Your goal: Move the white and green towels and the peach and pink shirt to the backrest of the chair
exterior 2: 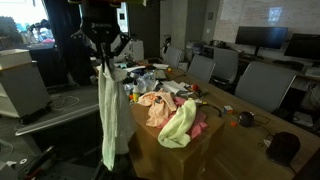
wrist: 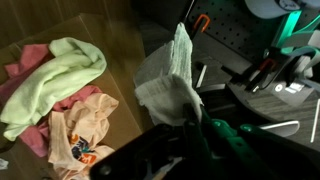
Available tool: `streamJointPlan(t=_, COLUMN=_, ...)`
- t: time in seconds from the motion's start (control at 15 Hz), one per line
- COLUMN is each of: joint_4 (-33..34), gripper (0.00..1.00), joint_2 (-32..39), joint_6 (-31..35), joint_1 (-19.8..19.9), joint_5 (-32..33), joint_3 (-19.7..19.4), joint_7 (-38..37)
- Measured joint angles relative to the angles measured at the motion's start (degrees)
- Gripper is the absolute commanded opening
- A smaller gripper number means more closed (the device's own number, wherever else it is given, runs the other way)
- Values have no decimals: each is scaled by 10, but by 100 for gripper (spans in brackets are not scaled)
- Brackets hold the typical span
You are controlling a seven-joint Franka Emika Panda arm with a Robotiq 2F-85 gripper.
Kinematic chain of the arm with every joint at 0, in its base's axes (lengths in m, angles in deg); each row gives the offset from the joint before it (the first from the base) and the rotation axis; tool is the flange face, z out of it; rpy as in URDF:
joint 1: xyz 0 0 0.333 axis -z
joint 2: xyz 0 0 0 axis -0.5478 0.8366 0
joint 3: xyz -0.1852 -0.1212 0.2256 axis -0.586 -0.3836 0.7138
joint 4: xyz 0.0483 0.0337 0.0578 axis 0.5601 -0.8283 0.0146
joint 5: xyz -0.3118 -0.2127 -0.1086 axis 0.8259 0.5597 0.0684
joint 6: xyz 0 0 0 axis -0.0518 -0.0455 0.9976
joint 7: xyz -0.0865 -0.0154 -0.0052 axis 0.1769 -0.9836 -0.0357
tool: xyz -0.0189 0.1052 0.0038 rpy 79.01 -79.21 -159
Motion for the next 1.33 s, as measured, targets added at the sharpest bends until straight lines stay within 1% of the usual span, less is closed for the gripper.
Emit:
streamJointPlan(t=0.33, joint_4=-6, gripper=1, joint_2=-25, joint_6=-66, joint_1=-53, joint_5=27, joint_3=35, joint_7=51)
streamJointPlan(t=0.53, joint_4=-9, gripper=1, joint_2=-27, joint_6=-67, joint_1=-93, joint_5=25, joint_3=57, joint_7=59)
streamJointPlan(t=0.73, joint_4=-14, gripper=1, joint_2=-25, joint_6=-36, joint_1=-120, joint_5=2, joint_3=67, joint_7=34)
streamJointPlan(t=1.0, joint_4=-17, gripper=1, joint_2=-14, joint_6=23, joint_1=-140, joint_5=-49, joint_3=78, joint_7=-23)
streamJointPlan(t=1.13, joint_4=-17, gripper=1, joint_2=-2, joint_6=60, joint_1=-148, joint_5=-68, joint_3=91, joint_7=-57)
streamJointPlan(t=1.33, joint_4=-15, gripper=1, joint_2=24, joint_6=110, joint_1=-166, joint_5=-81, joint_3=122, joint_7=-111)
